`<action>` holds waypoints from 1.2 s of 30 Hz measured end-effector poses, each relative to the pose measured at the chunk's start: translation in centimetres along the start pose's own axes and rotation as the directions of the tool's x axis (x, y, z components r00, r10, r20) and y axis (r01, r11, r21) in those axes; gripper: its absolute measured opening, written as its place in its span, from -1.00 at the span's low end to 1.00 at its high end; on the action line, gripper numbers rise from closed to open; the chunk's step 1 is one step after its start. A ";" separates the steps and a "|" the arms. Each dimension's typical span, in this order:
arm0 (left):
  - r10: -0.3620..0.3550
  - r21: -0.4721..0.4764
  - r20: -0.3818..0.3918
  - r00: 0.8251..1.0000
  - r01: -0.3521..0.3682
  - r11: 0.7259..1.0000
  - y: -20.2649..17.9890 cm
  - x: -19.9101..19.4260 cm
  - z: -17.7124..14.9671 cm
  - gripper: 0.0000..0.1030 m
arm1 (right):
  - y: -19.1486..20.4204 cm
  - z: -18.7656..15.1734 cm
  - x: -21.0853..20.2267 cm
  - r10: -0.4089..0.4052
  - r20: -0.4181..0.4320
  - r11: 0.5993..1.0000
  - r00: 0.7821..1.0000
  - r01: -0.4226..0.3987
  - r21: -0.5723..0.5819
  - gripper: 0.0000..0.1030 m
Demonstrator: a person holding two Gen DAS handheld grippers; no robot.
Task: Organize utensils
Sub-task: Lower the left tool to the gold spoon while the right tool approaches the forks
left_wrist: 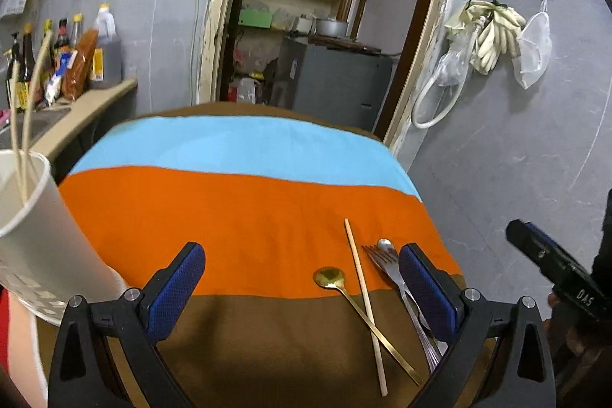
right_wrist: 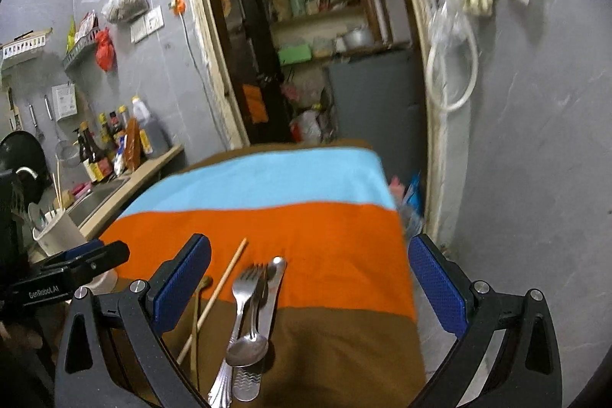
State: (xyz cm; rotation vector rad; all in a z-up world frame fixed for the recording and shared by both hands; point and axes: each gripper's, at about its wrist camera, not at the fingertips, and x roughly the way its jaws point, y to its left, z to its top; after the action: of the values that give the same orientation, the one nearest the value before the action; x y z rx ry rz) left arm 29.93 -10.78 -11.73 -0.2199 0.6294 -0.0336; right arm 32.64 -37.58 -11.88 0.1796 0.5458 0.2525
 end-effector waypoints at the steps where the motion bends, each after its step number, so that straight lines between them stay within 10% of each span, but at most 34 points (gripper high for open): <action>1: -0.002 -0.001 -0.010 1.000 0.002 1.000 0.0 0.4 -0.1 0.97 | -0.2 -0.5 0.6 0.010 -0.015 1.000 1.000 -0.010 0.004 0.97; 10: -0.066 -0.050 -0.123 0.990 0.060 0.997 -0.3 3.8 -1.6 0.51 | -0.8 -3.5 6.5 0.119 -0.165 0.993 0.979 -0.114 0.041 0.40; 17: -0.174 -0.142 -0.251 0.952 0.142 0.980 -0.1 6.5 -2.7 -0.41 | 0.3 -5.0 9.4 0.238 -0.281 0.971 0.930 -0.234 0.050 0.22; 27: -0.254 -0.193 -0.283 0.925 0.205 0.960 -0.1 7.3 -3.2 -0.63 | 1.3 -5.9 11.4 0.322 -0.347 0.945 0.881 -0.319 0.069 -0.61; 36: -0.336 -0.255 -0.318 0.887 0.261 0.931 -0.3 9.1 -2.7 -0.67 | 1.7 -6.2 12.3 0.391 -0.365 0.919 0.845 -0.378 0.110 -0.68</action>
State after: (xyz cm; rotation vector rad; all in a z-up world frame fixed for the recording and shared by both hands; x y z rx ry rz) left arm 35.72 -12.47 -19.13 -0.5199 0.9600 -0.3162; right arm 39.19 -31.86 -22.71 0.2763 0.9028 0.6821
